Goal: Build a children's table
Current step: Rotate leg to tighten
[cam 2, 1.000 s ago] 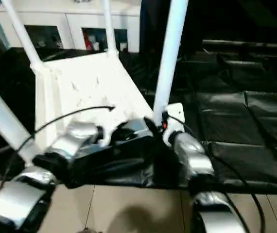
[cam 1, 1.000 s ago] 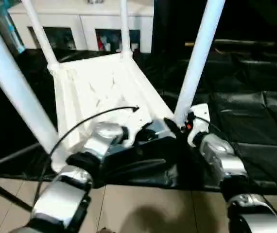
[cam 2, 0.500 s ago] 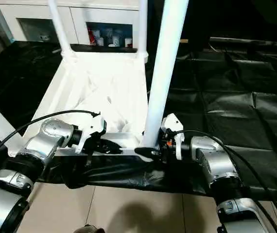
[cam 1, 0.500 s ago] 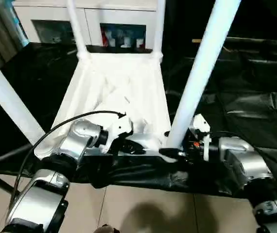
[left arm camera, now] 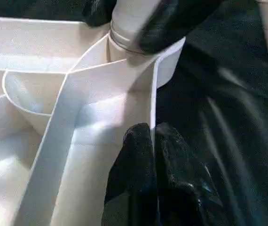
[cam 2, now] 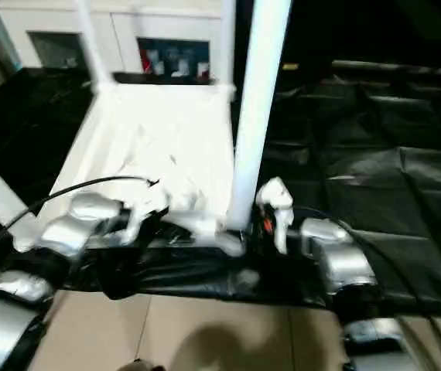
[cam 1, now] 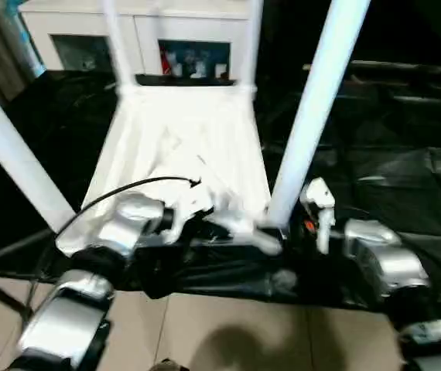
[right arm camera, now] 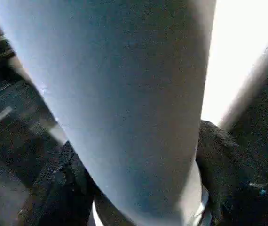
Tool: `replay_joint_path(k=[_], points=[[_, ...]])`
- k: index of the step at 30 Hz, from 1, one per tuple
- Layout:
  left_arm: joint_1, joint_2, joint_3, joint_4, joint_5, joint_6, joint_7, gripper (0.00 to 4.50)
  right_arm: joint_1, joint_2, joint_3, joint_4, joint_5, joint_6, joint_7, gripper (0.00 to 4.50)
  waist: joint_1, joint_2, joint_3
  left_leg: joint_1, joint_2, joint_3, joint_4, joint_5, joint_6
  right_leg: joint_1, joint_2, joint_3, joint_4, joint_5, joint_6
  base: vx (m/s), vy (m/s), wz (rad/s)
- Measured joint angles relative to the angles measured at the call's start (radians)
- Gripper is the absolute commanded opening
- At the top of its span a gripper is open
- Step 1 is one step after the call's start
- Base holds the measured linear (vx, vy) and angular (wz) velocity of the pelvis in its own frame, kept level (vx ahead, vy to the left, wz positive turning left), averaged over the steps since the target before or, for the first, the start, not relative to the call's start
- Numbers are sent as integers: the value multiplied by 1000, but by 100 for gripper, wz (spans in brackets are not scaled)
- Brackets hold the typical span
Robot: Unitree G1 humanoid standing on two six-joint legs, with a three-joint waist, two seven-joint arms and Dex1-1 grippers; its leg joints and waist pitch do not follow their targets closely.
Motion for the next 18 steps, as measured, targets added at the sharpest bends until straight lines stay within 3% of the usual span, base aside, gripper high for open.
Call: replay_joint_path(k=[8,9,12,15,18], points=[[-51,-117,4,79,33,58,261,0,-84,129,-100,121,-16,-2,-412,259,-11,-3,2,14,-1,0,-3,0,0,13,0,1,-8,-4,8,0,0,0],[-53,-121,4,80,33,60,269,0,-88,130,-100,125,-17,-9,-419,259,-11,-3,2,14,-2,0,-5,0,0,14,0,1,-11,-4,8,0,0,0],[-62,-122,5,95,33,50,267,0,-87,130,-99,143,-29,-54,-408,328,-9,-3,1,13,-3,0,-8,0,0,14,0,1,-12,-1,6,0,0,0],[-65,-118,7,99,34,40,258,0,-87,128,-99,149,-32,-70,-369,340,-8,-4,2,13,-3,0,-10,0,0,13,0,1,-12,3,1,0,0,0],[-48,-81,6,78,23,19,179,0,-71,74,-74,132,-26,-70,-200,377,-4,-3,2,13,-2,0,-13,0,0,12,0,-1,-12,4,1,0,0,0]])
